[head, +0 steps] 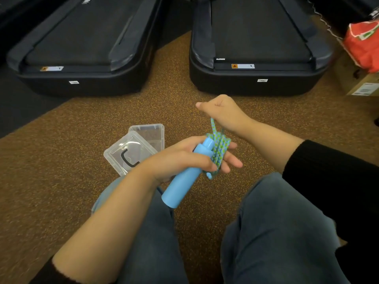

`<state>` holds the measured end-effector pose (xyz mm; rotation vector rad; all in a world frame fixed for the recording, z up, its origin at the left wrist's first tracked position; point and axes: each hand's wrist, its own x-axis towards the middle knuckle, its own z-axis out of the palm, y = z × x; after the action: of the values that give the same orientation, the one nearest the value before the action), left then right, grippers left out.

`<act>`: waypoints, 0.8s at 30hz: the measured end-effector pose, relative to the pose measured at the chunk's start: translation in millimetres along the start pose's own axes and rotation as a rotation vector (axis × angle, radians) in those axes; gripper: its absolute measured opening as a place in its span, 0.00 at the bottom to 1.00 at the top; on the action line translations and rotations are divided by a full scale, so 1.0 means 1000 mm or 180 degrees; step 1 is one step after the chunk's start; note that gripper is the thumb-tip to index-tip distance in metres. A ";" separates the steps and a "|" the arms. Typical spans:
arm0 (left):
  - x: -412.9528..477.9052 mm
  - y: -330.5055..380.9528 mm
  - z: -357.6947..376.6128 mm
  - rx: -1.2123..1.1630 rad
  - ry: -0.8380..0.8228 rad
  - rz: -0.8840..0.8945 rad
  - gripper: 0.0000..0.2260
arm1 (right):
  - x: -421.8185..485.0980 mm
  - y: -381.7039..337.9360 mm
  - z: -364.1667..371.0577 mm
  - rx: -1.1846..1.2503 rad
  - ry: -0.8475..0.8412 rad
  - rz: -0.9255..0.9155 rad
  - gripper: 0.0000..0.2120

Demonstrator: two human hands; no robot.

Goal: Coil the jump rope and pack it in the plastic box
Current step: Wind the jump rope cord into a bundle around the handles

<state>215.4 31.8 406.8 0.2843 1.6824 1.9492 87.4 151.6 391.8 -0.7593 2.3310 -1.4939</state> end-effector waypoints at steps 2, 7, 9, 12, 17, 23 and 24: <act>0.000 0.002 0.000 -0.0025 0.0172 0.0183 0.23 | -0.001 0.008 0.003 0.0189 -0.0044 0.0179 0.28; 0.000 0.013 -0.005 0.0051 0.0582 0.0647 0.24 | -0.005 0.009 0.003 0.0529 -0.0268 0.0365 0.23; 0.001 0.021 -0.009 0.0038 0.0754 0.0835 0.24 | -0.012 0.007 0.002 0.0474 -0.0431 0.0311 0.19; 0.002 0.031 -0.016 0.0020 0.0821 0.0989 0.26 | -0.012 0.003 0.010 0.0175 -0.0107 0.0187 0.16; 0.009 0.037 -0.021 -0.0146 0.1064 0.1199 0.28 | -0.017 0.009 0.022 0.0401 0.0205 0.0113 0.21; 0.016 0.037 -0.024 -0.0444 0.1289 0.1365 0.30 | -0.036 0.008 0.032 0.0471 0.0254 -0.0176 0.27; 0.016 0.038 -0.025 -0.0465 0.1311 0.1379 0.30 | -0.040 0.007 0.032 0.0393 0.0267 -0.0248 0.25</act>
<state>180.0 16.8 435.1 0.2143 1.8267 2.5818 134.2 152.2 369.9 -0.7776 2.2666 -1.7163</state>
